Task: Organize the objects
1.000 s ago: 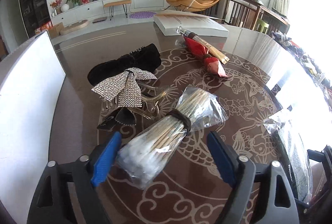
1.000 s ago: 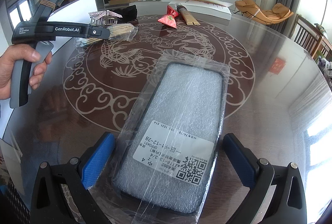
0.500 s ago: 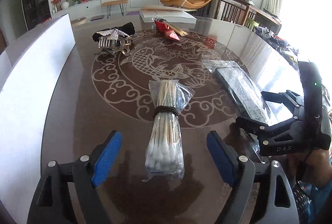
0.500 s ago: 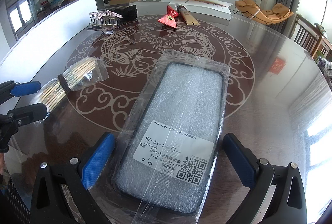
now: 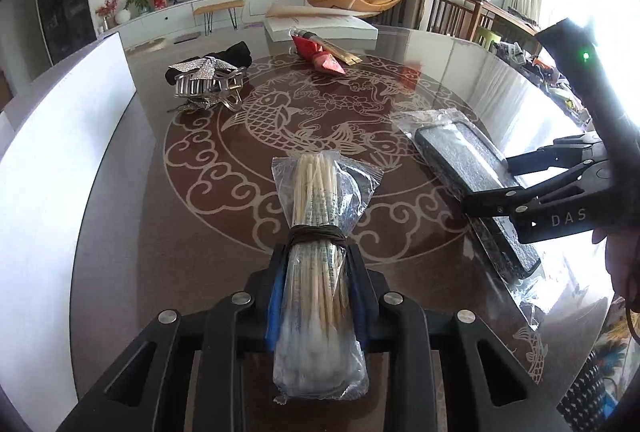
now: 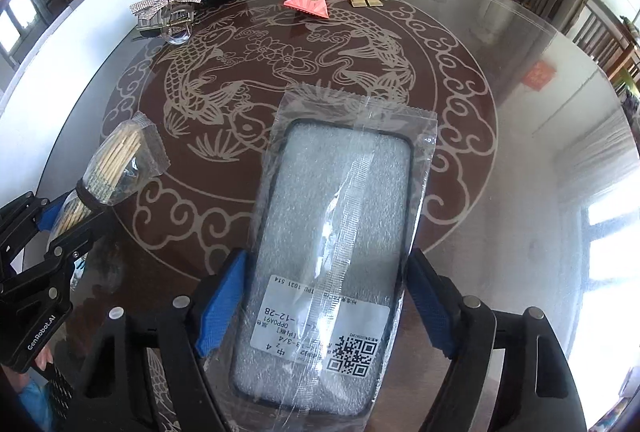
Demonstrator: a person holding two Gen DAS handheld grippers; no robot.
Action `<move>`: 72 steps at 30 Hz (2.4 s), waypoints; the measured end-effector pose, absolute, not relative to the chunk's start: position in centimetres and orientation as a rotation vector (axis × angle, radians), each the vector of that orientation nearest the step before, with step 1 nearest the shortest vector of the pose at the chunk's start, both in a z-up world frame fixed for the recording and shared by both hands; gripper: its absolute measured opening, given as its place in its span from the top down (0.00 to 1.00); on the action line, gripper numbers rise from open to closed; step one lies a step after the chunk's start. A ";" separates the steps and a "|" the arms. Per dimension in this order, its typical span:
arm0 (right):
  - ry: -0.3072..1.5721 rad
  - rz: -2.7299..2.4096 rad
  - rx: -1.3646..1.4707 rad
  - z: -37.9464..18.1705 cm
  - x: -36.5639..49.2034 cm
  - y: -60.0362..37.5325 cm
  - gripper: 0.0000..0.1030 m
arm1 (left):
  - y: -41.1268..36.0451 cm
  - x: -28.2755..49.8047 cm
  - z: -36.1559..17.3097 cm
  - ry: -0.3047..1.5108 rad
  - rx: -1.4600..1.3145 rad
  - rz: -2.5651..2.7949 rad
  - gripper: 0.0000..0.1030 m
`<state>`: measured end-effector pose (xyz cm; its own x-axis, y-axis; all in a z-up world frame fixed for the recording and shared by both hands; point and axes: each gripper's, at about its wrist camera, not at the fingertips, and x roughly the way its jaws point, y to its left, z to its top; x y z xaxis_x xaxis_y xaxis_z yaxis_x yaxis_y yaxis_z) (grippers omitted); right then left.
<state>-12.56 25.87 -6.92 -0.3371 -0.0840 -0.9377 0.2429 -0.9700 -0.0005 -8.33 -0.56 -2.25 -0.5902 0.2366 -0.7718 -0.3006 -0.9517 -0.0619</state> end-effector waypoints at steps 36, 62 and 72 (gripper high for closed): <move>0.093 -2.221 0.918 3.4 -11.8 -4.3 0.00 | -29.7 -1.8 6.3 -0.264 -1.226 3.251 0.23; 0.076 -2.720 1.407 -9.2 -11.0 31.0 0.00 | 2.0 -13.2 -5.2 0.120 -1.370 2.717 0.00; 0.079 -2.731 1.409 -9.2 -10.9 30.9 0.00 | 0.9 -14.1 -5.6 0.061 -1.407 2.735 0.00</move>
<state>-10.86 30.87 -9.24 -0.5782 -0.0367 -0.8150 0.0837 -0.9964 -0.0145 -14.10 0.95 -5.62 -0.5799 0.0401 -0.8137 -0.0763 -0.9971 0.0053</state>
